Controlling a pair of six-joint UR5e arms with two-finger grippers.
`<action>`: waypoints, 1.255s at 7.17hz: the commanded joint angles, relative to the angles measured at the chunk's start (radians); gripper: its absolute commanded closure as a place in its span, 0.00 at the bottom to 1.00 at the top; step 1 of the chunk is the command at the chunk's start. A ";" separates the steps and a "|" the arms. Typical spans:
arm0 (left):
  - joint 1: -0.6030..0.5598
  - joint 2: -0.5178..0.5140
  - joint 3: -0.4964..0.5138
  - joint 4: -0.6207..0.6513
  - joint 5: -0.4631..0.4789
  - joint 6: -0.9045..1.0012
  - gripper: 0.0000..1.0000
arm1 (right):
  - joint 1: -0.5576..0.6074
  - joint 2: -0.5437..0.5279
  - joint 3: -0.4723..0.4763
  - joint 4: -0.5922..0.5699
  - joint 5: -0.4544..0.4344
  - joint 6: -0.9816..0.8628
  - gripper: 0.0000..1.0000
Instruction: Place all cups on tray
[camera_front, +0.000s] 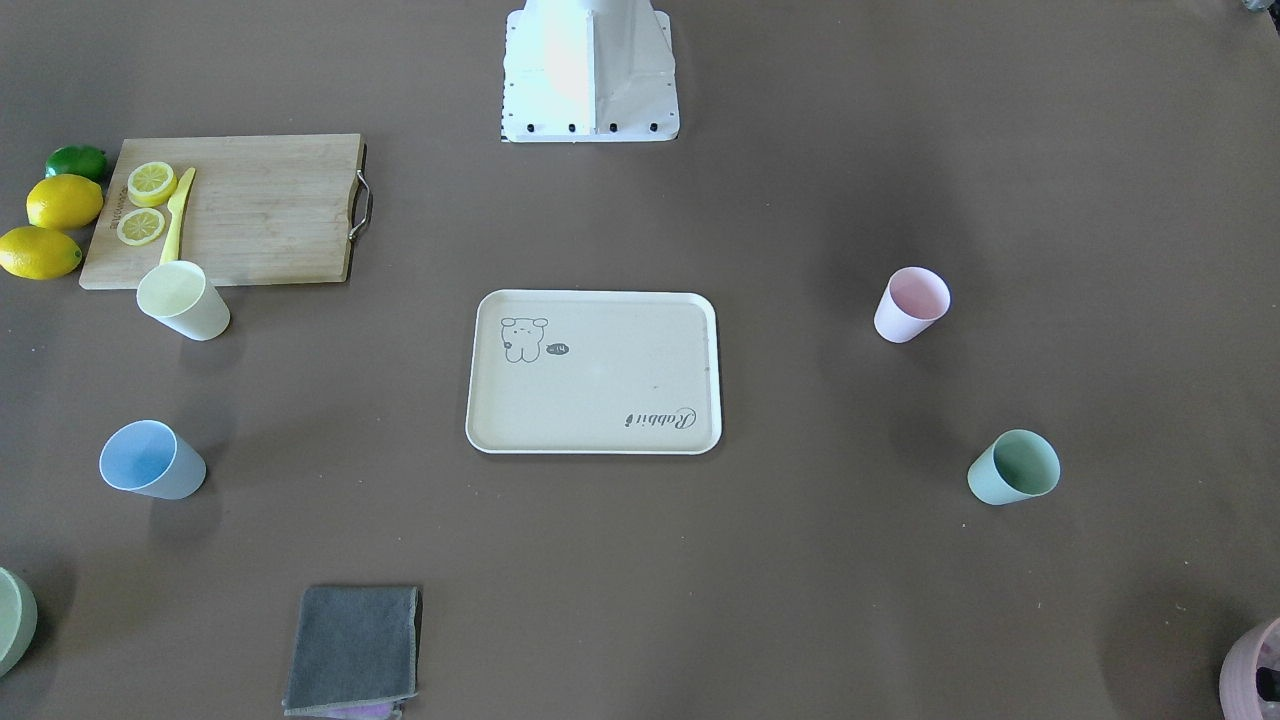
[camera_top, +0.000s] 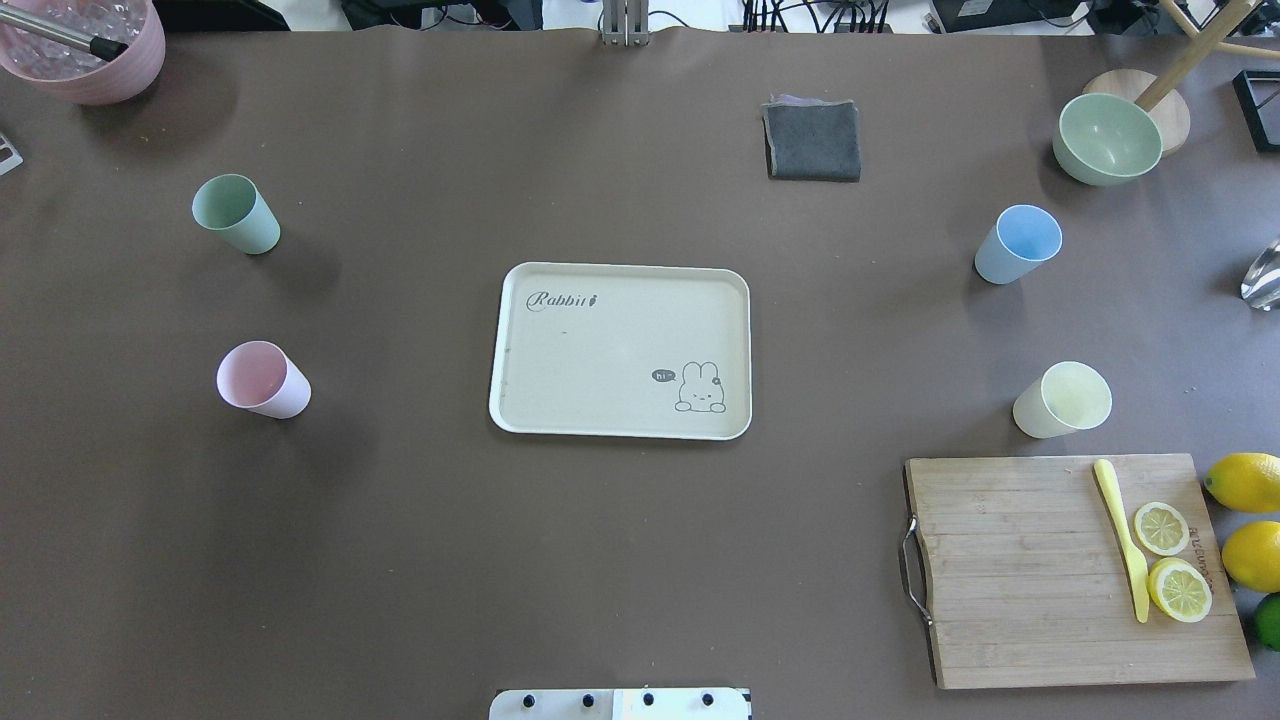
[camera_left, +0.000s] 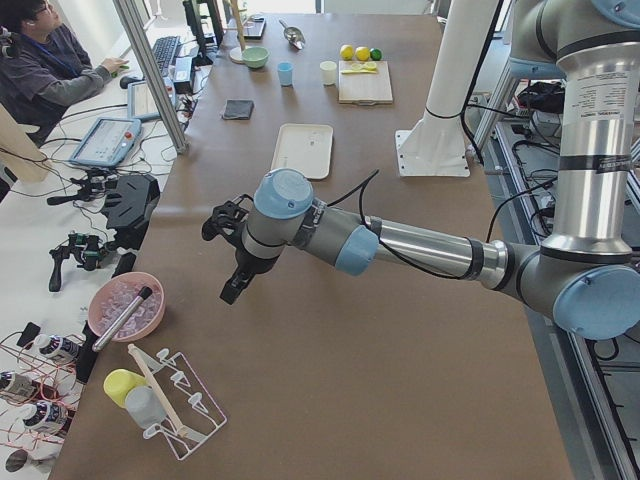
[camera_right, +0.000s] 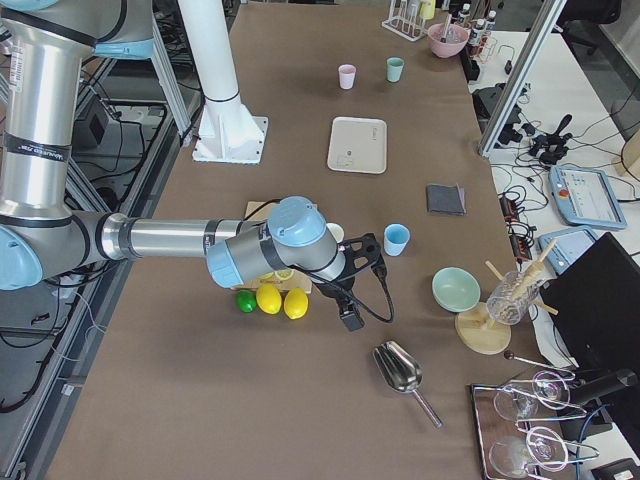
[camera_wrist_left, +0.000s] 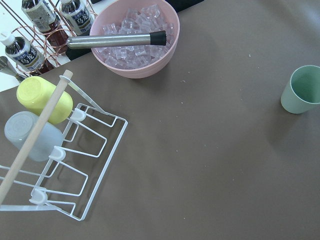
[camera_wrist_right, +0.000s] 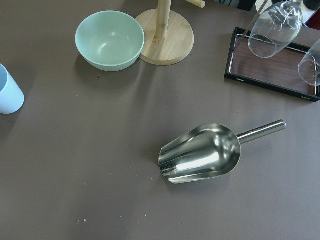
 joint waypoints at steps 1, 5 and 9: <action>0.123 -0.055 0.051 -0.007 0.002 -0.133 0.02 | -0.115 0.072 -0.005 0.002 0.002 0.254 0.00; 0.390 -0.302 0.330 -0.198 0.003 -0.585 0.02 | -0.408 0.239 -0.022 -0.007 -0.116 0.644 0.00; 0.558 -0.424 0.529 -0.380 0.135 -0.746 0.33 | -0.453 0.258 -0.028 0.003 -0.144 0.681 0.00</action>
